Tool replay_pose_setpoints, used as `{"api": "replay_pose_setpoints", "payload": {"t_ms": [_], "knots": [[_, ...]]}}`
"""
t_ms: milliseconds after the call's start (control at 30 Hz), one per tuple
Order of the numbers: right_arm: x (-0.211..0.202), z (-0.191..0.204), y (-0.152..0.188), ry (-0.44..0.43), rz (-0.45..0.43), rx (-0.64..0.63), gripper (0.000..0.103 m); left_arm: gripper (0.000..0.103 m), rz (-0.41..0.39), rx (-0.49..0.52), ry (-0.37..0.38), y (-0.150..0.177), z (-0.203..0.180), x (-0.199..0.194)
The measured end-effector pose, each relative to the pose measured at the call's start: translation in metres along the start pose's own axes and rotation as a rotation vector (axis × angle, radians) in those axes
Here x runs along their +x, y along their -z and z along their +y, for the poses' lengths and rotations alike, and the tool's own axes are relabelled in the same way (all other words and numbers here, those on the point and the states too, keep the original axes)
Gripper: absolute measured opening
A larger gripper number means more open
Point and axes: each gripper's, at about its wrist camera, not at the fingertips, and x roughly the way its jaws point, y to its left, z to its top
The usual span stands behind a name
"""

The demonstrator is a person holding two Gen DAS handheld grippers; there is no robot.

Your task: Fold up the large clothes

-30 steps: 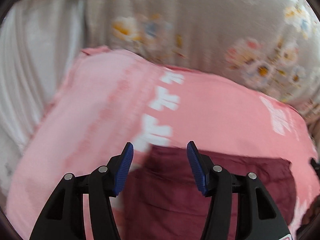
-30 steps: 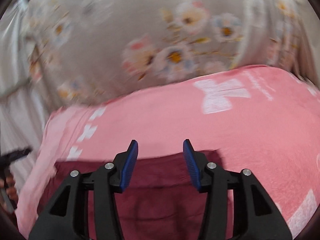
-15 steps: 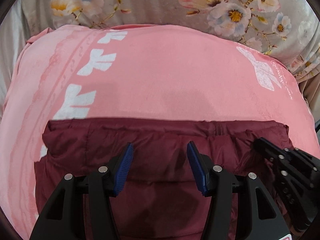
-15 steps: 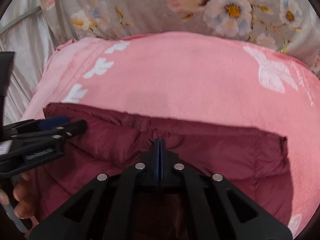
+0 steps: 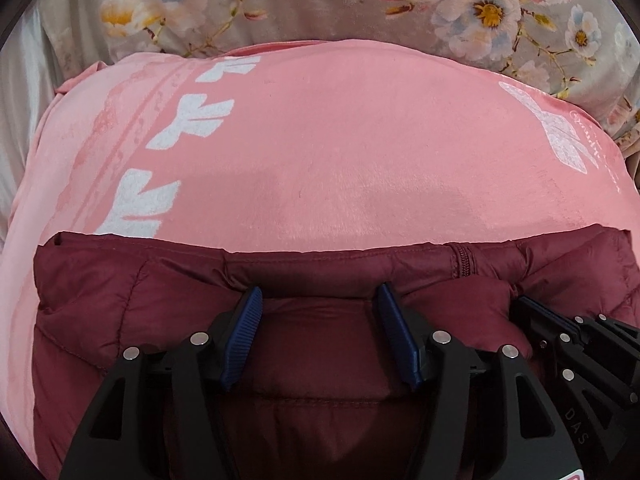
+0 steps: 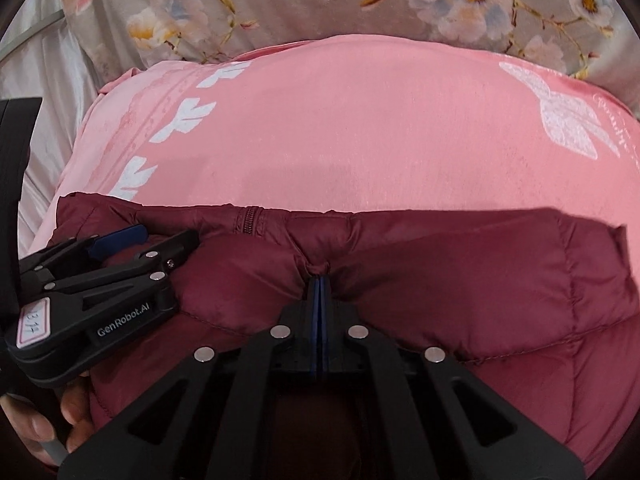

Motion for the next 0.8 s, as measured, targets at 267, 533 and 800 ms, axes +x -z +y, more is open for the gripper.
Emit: {"api": "replay_pose_setpoints", "payload": {"t_ms": [267, 533, 800], "knots": [[0.004, 0.002, 0.006, 0.015, -0.035, -0.004, 0.0, 0.061, -0.054, 0.015, -0.039, 0.007, -0.006, 0.003], [0.0, -0.01, 0.004, -0.041, -0.035, 0.053, 0.0, 0.061, -0.057, 0.02, -0.042, 0.006, -0.007, 0.003], [-0.067, -0.07, -0.018, 0.133, -0.178, 0.143, 0.014, 0.062, -0.095, -0.072, 0.0, -0.01, 0.056, -0.05]]}}
